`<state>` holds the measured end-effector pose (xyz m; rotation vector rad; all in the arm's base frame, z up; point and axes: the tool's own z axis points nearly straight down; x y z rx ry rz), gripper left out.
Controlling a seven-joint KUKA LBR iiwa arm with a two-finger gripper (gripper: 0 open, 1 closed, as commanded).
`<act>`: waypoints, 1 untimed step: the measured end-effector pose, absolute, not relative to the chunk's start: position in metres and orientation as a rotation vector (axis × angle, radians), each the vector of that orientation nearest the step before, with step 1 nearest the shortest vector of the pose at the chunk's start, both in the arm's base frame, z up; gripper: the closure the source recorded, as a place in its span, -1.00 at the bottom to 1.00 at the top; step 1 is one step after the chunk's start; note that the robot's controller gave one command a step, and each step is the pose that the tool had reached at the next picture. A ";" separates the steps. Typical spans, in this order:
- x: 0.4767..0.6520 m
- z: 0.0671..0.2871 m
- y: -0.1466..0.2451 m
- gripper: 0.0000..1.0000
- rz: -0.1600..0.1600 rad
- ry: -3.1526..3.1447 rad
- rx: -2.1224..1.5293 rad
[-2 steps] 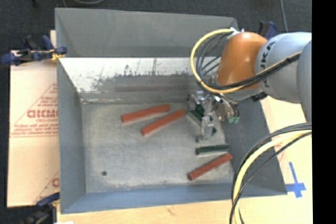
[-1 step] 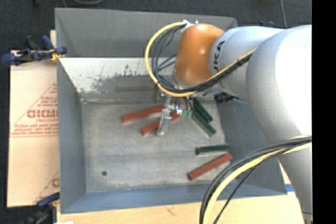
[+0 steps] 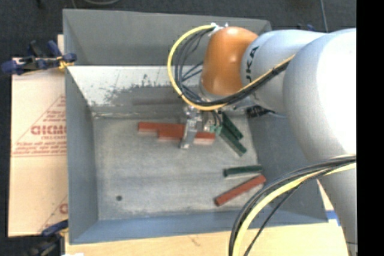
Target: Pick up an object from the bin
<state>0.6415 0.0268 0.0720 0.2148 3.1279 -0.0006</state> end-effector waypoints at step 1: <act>0.636 0.207 0.036 1.00 -0.002 3.117 -0.291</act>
Offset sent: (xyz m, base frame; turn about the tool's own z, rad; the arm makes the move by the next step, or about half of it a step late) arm -0.0081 0.0096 0.1307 -0.3233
